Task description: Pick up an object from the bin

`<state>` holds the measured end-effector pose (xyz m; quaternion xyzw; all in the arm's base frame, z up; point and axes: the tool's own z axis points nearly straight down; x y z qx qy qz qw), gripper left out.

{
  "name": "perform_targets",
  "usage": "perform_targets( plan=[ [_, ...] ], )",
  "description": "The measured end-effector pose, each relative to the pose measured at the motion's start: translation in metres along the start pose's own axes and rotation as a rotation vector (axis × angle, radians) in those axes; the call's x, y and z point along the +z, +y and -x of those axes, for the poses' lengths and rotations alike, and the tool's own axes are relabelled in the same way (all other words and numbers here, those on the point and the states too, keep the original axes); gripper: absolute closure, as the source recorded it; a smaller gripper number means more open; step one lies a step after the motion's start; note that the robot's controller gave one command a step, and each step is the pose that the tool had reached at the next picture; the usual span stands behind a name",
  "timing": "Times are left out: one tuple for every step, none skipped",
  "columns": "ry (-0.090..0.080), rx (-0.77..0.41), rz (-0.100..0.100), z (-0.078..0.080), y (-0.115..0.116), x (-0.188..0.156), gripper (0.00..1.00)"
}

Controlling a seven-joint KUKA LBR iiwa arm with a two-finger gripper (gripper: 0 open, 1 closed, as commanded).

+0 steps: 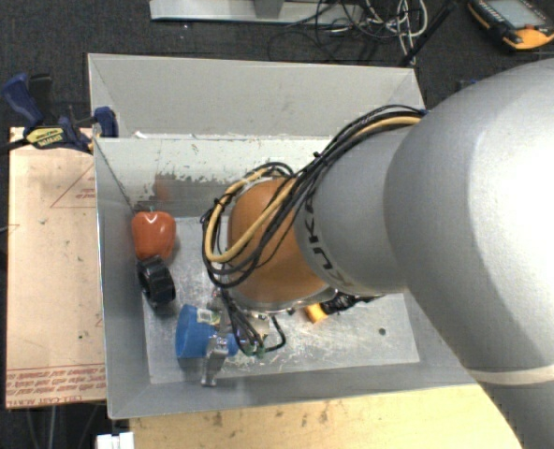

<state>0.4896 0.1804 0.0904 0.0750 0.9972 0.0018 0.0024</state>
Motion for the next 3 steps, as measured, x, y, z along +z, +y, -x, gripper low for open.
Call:
perform_targets(
  plan=[
    [-0.018, 0.013, 0.010, -0.0008, -0.0029, 0.0136, 1.00],
    [-0.018, 0.013, 0.010, -0.0008, -0.0029, 0.0136, 1.00],
    [-0.013, 0.013, 0.007, -0.0017, -0.0035, 0.0103, 1.00]
  ],
)
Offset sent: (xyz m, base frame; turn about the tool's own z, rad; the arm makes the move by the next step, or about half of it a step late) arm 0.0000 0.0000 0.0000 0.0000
